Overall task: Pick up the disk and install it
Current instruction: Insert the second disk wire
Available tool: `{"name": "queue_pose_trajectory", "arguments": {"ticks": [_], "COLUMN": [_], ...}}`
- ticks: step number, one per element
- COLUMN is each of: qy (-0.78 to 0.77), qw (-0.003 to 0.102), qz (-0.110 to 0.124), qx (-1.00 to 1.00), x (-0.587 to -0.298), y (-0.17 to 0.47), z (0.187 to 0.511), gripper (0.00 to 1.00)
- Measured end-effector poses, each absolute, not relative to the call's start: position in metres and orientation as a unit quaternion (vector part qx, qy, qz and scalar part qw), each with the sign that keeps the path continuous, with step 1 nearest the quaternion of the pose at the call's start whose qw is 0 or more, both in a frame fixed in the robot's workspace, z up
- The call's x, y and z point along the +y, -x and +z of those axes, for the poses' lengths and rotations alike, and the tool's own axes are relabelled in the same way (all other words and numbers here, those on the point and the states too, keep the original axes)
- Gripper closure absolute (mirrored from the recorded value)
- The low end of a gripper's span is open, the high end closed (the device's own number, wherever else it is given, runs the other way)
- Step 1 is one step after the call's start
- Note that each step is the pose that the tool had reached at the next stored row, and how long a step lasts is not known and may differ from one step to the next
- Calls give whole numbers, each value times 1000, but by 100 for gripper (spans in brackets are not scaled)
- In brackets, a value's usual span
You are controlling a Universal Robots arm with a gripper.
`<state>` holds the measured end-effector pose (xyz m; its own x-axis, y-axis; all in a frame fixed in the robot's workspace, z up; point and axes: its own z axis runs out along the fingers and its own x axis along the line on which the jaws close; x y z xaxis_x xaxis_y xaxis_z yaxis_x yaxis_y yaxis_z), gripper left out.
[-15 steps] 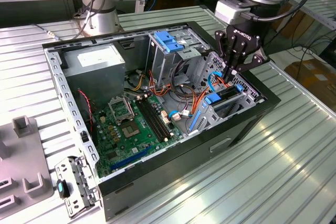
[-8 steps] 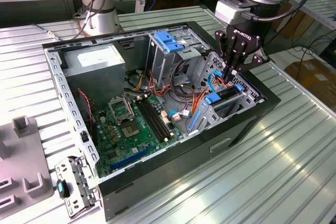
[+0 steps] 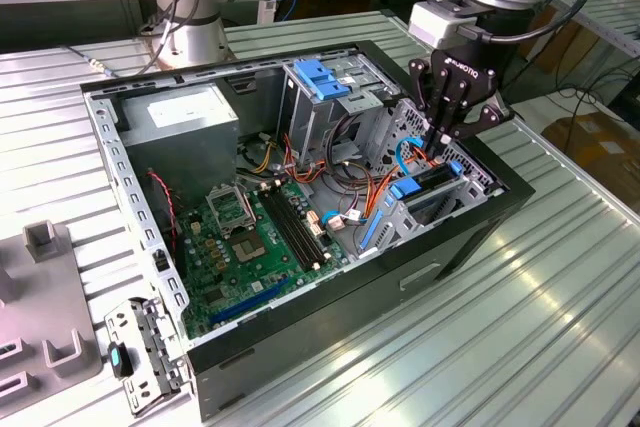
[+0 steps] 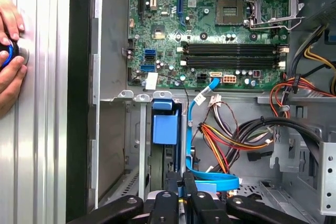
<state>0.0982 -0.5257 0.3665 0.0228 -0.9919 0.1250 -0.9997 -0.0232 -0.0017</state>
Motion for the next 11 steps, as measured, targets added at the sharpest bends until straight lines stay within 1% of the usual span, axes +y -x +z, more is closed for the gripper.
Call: {"name": "queue_pose_trajectory", "arguments": {"ticks": [1, 4, 11], "qy": [-714, -715, -715], "qw": [42, 34, 33], "qz": [45, 41, 40], "qx": [-697, -697, -697], "x": [-526, -531, -532], "y": [-97, -94, -94], "z": [366, 366, 366], "gripper": [84, 84, 84]}}
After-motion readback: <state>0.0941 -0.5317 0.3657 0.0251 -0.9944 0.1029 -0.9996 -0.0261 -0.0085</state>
